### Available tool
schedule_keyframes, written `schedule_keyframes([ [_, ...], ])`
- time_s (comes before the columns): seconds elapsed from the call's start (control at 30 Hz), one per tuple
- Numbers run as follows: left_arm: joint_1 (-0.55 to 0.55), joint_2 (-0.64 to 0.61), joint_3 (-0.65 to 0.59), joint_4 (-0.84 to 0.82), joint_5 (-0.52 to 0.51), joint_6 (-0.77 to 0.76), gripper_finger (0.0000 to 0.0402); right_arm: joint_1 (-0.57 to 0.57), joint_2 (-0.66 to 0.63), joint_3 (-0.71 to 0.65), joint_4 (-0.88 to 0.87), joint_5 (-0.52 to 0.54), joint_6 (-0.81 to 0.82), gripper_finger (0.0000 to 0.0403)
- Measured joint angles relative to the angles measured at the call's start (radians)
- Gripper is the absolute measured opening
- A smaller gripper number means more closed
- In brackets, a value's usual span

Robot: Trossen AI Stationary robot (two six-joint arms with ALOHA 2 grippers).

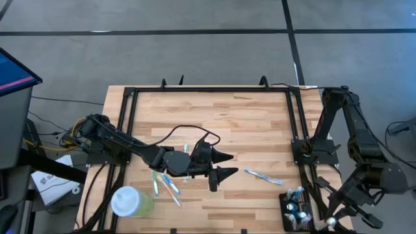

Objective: Pick & Place toothbrushing station
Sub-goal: Put the top orange toothbrush into the black organizer

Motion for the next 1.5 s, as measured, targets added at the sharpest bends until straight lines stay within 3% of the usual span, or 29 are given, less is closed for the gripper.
schedule_keyframes([
  [0.17, 0.000, 0.000, 0.000, 0.000, -0.001, -0.003, 0.0295, -0.021, 0.008, 0.000, 0.000, -0.058, -0.053, 0.0008],
  [0.43, 0.000, 0.002, 0.000, 0.000, -0.024, -0.003, 0.0295, -0.119, 0.013, -0.026, 0.016, -0.262, -0.064, 0.0007],
  [0.67, 0.000, 0.002, 0.000, -0.001, -0.026, -0.003, 0.0295, -0.221, 0.007, -0.099, 0.152, -0.428, -0.138, 0.0005],
  [1.1, 0.000, 0.002, 0.000, -0.001, -0.032, -0.011, 0.0295, -0.314, 0.008, -0.244, 0.348, -0.595, -0.171, 0.0004],
  [1.5, 0.000, 0.002, 0.000, -0.001, -0.032, -0.033, 0.0295, -0.351, 0.007, -0.412, 0.550, -0.676, -0.171, 0.0004],
])
